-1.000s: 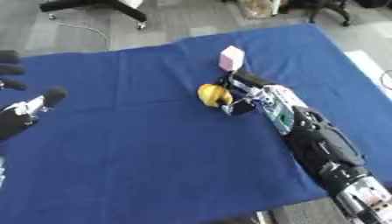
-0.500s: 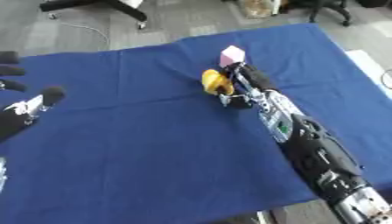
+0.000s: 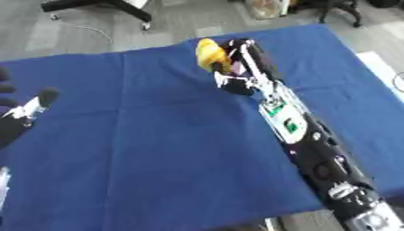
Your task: Pick up the objects with one hand, pass them to the other hand, and then place them into the box on the other side of the table.
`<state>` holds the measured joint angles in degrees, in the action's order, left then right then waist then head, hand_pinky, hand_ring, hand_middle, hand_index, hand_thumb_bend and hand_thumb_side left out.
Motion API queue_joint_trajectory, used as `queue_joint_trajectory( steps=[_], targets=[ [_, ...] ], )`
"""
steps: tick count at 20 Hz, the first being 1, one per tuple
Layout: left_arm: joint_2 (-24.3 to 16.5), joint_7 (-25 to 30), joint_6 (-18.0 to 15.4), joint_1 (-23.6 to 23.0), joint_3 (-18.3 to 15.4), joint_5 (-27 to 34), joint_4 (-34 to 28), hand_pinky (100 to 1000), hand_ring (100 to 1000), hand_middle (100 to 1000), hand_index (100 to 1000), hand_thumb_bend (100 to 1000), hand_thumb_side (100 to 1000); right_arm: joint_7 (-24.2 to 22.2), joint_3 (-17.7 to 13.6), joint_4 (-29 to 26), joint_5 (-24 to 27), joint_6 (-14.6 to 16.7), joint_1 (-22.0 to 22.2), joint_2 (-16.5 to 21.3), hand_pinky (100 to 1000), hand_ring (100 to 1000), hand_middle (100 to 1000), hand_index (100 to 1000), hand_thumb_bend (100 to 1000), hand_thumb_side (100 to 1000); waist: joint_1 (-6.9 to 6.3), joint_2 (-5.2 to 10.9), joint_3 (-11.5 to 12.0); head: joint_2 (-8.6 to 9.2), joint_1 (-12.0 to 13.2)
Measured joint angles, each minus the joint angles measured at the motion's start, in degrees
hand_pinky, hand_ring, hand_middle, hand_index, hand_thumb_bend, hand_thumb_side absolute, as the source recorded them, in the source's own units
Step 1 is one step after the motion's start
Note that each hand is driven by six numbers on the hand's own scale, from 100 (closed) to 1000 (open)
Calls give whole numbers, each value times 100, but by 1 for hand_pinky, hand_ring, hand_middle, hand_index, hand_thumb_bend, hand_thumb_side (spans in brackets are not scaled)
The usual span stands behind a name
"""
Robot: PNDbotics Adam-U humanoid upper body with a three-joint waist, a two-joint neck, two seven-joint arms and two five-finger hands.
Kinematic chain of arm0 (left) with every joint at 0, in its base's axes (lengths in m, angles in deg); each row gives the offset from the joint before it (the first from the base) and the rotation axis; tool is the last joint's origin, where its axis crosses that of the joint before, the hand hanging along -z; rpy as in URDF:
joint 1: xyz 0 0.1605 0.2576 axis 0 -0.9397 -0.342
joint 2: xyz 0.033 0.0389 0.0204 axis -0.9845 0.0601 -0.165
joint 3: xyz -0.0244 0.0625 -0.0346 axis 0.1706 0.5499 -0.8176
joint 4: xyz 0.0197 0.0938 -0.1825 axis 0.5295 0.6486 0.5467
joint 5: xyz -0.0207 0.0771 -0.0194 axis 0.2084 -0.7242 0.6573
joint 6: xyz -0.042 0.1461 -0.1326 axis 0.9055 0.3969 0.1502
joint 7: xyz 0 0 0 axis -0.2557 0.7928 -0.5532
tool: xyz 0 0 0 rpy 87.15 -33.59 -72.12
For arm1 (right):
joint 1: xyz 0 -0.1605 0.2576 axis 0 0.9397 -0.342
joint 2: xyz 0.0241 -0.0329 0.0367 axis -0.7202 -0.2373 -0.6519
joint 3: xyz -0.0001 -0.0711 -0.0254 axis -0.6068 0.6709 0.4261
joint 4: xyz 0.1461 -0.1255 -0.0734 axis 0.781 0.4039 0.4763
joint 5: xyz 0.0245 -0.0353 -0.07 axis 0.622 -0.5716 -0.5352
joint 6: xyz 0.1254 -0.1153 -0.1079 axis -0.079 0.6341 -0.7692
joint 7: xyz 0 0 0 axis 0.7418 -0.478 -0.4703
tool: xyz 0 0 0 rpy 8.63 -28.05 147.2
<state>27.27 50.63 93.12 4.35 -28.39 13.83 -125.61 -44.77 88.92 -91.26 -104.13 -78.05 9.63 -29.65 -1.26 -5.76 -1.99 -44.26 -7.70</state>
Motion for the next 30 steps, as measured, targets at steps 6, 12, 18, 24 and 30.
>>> queue_joint_trajectory(
  steps=[6, 12, 18, 24, 30],
  targets=[
    [92, -145, 47, 170, 159, -239, 829, 502, 626, 637, 705, 971, 430, -193, 235, -1241, 973, -390, 57, -233, 658, 541, 205, 151, 100, 100, 0, 0, -45, 0, 52],
    [156, 55, -101, 550, 644, -1113, 1201, 525, 666, 680, 732, 982, 403, -537, 695, -1824, 2129, -803, 218, -600, 649, 529, 208, 154, 100, 100, 0, 0, -76, 0, 101],
    [284, -187, -348, 780, 1028, -1751, 1278, 532, 673, 687, 738, 983, 401, -833, 1161, -1858, 2916, -1081, 306, -752, 649, 528, 216, 154, 100, 100, 0, 0, -72, 0, 104],
    [306, -408, -512, 785, 1218, -2095, 1179, 547, 681, 698, 747, 993, 357, -1267, 1431, -1859, 3355, -1232, 294, -745, 652, 532, 226, 155, 100, 100, 0, -3, -46, 0, 98],
    [306, -406, -470, 771, 1226, -2524, 998, 562, 693, 710, 757, 983, 325, -1461, 1443, -1859, 3512, -1306, 280, -742, 654, 534, 230, 156, 100, 100, 0, -7, -36, 0, 95]
  ],
)
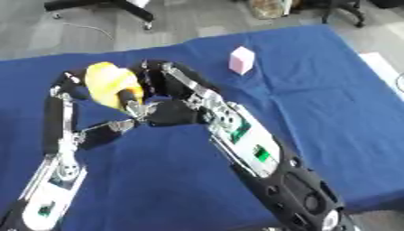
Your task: Pick up the objects with one hand, pass them to the other hand, and then place them into the box on the other side of the table.
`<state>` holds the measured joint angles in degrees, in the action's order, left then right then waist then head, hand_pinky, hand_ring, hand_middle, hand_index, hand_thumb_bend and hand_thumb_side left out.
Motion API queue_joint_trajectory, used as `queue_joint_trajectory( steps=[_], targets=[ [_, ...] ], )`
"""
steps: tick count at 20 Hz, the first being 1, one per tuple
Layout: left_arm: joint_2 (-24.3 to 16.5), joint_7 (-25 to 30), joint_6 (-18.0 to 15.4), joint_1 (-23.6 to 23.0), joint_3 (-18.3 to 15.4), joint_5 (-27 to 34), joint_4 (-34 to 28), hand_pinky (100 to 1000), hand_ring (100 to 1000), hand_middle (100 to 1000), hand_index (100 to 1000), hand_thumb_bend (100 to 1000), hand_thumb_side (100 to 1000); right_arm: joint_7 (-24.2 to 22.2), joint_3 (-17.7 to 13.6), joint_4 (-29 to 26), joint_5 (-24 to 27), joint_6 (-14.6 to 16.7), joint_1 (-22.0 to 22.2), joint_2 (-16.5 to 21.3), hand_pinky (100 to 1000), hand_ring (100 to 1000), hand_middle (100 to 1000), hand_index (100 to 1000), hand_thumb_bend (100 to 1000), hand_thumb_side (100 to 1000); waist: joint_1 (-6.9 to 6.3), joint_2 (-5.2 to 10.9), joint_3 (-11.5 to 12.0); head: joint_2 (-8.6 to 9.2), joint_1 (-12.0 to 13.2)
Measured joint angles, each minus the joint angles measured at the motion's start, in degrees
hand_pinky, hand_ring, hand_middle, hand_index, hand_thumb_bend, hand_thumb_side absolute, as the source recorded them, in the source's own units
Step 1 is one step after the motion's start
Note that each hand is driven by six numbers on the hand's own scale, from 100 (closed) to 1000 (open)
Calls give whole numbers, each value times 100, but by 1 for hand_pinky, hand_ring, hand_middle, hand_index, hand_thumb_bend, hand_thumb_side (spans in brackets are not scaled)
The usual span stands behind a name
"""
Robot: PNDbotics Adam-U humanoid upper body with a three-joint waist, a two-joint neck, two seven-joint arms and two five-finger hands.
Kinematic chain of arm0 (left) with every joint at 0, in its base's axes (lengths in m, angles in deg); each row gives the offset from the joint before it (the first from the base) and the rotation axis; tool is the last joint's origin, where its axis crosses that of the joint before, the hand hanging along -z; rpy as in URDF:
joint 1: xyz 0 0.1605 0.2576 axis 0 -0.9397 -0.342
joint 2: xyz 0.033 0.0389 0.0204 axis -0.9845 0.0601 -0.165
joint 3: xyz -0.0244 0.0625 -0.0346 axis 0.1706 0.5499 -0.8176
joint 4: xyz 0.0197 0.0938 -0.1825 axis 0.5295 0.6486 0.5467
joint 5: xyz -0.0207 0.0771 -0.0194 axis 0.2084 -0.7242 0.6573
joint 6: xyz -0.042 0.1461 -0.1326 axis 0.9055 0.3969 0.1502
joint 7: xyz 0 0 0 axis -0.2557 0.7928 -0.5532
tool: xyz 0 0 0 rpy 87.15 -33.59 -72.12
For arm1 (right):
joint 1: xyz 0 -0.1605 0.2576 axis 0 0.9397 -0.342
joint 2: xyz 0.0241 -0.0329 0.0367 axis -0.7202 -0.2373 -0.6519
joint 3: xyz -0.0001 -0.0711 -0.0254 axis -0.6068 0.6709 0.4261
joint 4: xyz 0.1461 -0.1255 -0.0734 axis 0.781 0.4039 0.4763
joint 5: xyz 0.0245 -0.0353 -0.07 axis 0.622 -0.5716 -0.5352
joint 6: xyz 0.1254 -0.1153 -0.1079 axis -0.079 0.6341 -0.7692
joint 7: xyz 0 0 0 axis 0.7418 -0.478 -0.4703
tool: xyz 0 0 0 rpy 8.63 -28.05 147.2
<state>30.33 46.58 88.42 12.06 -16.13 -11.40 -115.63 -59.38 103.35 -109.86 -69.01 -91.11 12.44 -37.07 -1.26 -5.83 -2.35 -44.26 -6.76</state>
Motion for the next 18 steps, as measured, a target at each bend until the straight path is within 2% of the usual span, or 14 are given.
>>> queue_joint_trajectory(
  steps=[7, 18],
  targets=[
    [0, 32, 58, -51, -33, -415, -147, 567, 697, 712, 759, 970, 311, -205, 7, 0, 26, -101, 1, 6, 650, 534, 230, 154, 100, 100, 0, 0, 2, 0, -11],
    [-64, 85, 23, -190, -60, -621, -373, 577, 704, 718, 764, 943, 319, -15, -6, 98, -35, -651, 26, 6, 640, 528, 222, 155, 100, 100, 0, 0, -6, 0, -56]
  ],
)
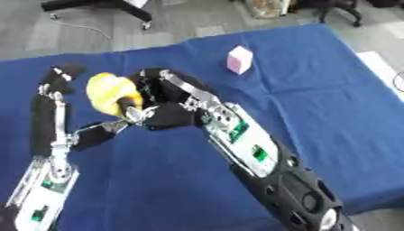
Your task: Pick up the objects with one hand, pass them to the other hand, and then place them into the box on the other side of the table.
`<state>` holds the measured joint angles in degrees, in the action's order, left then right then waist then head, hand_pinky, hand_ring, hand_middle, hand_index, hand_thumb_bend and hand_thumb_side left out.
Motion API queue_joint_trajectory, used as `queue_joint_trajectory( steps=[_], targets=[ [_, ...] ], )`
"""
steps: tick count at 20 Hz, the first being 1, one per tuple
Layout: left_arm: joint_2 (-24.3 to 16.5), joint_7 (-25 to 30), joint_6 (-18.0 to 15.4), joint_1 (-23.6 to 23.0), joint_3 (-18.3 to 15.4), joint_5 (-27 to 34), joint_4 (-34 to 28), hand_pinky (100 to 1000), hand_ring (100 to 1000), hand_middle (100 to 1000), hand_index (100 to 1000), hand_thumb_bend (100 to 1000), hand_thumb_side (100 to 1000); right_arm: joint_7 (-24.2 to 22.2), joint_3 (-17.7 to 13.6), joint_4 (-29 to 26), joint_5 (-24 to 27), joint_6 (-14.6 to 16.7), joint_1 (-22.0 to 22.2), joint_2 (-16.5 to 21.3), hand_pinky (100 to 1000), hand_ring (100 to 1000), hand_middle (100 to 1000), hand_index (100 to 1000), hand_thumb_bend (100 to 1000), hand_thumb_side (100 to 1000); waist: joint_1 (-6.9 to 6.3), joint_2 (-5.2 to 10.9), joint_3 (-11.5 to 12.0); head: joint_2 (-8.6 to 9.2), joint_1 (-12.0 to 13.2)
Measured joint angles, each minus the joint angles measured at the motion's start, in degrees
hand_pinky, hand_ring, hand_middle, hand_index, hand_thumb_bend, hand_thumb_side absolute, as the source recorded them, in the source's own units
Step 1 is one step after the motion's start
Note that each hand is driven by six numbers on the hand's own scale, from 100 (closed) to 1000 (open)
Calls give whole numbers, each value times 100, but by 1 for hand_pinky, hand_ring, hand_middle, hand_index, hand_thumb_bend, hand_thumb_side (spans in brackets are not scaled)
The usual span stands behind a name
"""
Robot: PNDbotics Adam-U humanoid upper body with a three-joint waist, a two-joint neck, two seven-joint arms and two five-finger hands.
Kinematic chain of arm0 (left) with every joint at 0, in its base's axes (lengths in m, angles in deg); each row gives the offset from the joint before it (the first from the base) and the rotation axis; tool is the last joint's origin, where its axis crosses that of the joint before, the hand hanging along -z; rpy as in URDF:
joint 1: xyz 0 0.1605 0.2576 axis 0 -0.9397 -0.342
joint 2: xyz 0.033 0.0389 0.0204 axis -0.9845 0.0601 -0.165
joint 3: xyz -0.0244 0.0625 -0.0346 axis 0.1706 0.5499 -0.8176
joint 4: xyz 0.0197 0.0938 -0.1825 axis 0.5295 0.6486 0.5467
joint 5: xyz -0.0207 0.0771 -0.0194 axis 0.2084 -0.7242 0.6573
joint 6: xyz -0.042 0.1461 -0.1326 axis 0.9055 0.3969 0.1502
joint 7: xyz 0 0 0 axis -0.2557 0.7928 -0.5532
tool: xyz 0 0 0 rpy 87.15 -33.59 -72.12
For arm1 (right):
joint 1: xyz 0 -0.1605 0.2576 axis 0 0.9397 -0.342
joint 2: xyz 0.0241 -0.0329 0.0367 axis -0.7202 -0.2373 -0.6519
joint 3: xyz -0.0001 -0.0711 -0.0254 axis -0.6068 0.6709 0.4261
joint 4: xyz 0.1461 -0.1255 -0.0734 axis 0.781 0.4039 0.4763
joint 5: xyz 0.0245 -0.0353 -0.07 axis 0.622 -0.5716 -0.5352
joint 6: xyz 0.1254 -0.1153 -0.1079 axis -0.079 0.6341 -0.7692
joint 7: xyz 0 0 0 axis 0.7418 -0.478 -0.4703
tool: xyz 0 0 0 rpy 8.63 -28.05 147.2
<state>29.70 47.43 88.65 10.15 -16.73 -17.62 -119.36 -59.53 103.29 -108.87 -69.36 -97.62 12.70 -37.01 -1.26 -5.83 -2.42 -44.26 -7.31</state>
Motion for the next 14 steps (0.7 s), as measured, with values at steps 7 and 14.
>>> queue_joint_trajectory(
  steps=[7, 14],
  targets=[
    [-99, 187, -47, -30, 52, -254, -111, 593, 710, 722, 771, 907, 335, 48, 2, 48, -142, -311, -1, 0, 639, 529, 220, 151, 100, 100, 0, 0, -2, 0, -49],
    [-162, 470, -153, 55, 155, -443, -169, 601, 710, 714, 765, 869, 339, -328, 64, 48, -354, -377, -3, 0, 643, 533, 227, 151, 100, 100, 0, 0, -28, 0, -69]
  ],
)
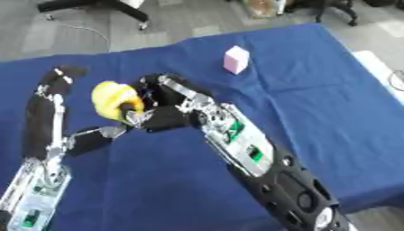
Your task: Pick up the objects with one hand, pass them to the other hand, and then place them into the box on the other side of the table.
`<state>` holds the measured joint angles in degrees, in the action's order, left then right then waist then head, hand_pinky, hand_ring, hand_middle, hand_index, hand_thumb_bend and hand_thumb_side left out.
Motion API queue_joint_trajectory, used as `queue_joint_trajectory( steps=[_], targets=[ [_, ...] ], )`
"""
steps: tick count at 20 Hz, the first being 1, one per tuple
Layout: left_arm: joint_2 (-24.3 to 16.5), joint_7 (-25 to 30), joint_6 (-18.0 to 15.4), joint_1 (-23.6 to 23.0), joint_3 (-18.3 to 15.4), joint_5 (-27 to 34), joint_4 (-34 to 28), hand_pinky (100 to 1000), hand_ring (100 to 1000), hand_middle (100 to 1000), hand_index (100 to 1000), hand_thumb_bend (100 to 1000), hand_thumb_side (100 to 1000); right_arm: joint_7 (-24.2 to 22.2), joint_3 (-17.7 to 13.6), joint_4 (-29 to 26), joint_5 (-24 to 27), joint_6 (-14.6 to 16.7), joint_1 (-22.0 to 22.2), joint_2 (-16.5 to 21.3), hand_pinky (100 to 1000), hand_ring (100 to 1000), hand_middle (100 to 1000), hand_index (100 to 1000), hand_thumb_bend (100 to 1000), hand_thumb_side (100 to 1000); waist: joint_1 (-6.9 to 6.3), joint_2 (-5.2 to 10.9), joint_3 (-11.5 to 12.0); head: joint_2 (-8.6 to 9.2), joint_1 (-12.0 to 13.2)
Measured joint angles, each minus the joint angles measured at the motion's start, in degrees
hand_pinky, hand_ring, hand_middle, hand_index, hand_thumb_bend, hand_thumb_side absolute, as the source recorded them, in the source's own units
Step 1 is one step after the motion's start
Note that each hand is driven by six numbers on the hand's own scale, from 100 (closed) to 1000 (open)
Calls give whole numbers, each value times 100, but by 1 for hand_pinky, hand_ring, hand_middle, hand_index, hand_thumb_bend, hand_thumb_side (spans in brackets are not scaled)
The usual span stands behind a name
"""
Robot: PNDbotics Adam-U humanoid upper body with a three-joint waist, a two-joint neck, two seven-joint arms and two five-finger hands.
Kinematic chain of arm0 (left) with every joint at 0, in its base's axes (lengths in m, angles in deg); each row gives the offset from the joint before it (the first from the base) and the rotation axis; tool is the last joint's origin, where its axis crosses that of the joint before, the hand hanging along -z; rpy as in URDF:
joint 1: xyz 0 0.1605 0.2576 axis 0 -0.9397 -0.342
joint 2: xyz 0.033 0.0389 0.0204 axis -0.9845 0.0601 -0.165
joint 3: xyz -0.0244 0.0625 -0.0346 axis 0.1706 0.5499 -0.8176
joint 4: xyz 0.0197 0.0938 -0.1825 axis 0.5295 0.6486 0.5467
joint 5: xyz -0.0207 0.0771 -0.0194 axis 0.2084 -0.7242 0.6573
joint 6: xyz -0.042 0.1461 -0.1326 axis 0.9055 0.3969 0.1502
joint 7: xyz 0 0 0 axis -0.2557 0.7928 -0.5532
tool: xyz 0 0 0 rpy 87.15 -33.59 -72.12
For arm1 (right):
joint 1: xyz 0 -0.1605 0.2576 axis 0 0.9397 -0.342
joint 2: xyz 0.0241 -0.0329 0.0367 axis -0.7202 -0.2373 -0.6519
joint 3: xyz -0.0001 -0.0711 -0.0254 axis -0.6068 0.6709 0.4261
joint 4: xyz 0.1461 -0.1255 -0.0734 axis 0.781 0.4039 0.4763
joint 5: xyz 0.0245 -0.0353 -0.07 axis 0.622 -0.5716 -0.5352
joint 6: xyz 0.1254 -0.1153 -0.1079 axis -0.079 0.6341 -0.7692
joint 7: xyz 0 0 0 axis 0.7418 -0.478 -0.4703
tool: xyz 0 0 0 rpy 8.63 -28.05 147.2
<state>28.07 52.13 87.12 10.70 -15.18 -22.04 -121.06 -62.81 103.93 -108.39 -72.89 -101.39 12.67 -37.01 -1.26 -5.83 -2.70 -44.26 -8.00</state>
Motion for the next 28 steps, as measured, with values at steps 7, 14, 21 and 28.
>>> queue_joint_trajectory(
  steps=[7, 14, 21, 28],
  targets=[
    [-230, 314, -121, 136, 137, 35, -121, 607, 705, 710, 759, 842, 340, -470, 5, -1, -43, 68, -8, 53, 645, 536, 232, 152, 100, 100, 0, 0, -17, 0, -19],
    [-410, 601, -228, 185, 295, 78, -265, 608, 681, 682, 730, 690, 300, -805, -24, -1, -30, 125, -49, 95, 645, 537, 237, 155, 100, 100, 0, 0, -37, 0, -25],
    [-648, 833, -333, 239, 491, 154, -449, 600, 659, 655, 707, 626, 262, -907, -26, 59, 204, 77, -57, 96, 645, 535, 240, 158, 100, 100, 0, 0, -38, 0, -56],
    [-913, 907, -365, 279, 677, 388, -665, 585, 639, 636, 689, 619, 248, -906, -27, 132, 639, -21, -85, 88, 636, 530, 242, 161, 100, 100, 16, 0, -34, 0, -130]
  ],
)
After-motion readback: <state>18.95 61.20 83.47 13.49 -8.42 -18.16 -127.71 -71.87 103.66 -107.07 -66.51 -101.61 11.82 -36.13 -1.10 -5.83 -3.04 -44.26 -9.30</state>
